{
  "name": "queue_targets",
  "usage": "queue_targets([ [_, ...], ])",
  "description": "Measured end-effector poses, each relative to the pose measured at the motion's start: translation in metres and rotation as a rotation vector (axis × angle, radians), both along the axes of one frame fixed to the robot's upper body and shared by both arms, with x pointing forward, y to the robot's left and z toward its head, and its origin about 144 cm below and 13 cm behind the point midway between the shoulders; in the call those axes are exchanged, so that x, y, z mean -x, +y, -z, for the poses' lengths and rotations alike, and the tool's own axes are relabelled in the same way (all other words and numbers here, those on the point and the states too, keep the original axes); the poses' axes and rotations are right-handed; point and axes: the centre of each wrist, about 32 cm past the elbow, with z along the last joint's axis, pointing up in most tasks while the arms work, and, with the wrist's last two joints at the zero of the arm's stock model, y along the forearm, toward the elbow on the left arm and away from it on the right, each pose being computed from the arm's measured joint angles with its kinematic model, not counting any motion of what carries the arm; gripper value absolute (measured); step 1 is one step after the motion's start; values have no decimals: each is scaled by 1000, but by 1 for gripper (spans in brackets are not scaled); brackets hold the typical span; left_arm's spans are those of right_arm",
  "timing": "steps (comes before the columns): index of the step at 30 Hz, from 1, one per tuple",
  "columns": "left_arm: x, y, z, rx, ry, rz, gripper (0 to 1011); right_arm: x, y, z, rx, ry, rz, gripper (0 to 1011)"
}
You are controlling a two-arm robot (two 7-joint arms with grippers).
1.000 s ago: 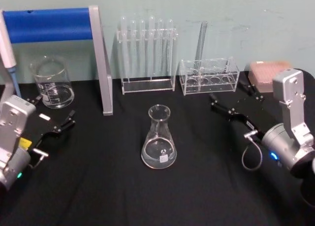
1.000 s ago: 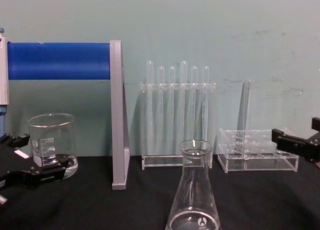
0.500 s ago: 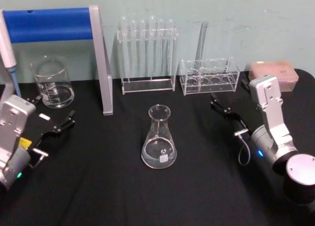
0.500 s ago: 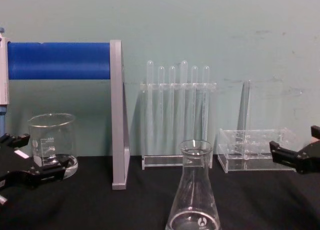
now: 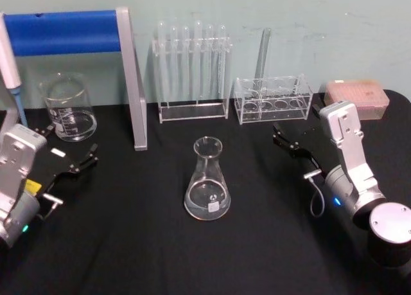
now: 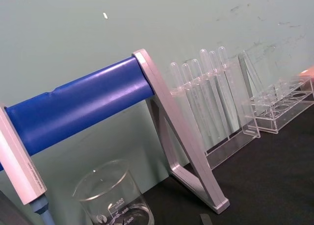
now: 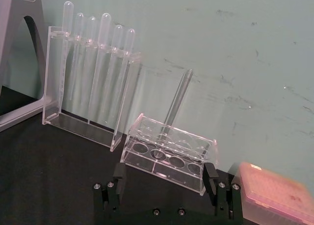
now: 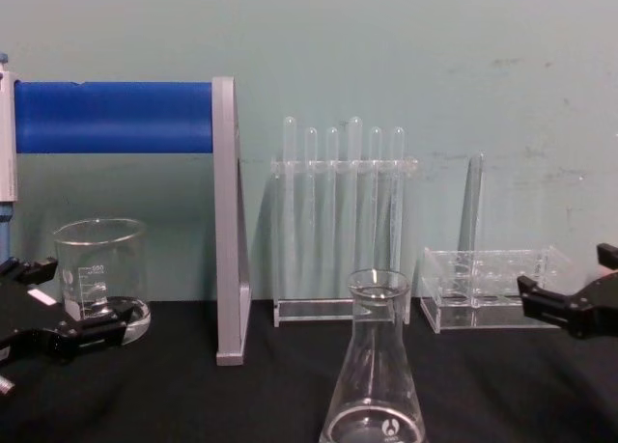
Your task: Grasp the erlenmeyer flask with one hand, shake it three times, then place it back.
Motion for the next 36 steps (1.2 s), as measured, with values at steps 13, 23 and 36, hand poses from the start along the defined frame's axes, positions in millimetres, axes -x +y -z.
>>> queue_targets([
  [13, 0, 0, 0, 0, 0, 0, 1001, 0, 0, 0, -4, 0, 0, 1003],
  [23, 0, 0, 0, 0, 0, 0, 1001, 0, 0, -1, -4, 0, 0, 1003],
  [36, 0, 0, 0, 0, 0, 0, 1001, 0, 0, -1, -5, 1, 0, 1003],
])
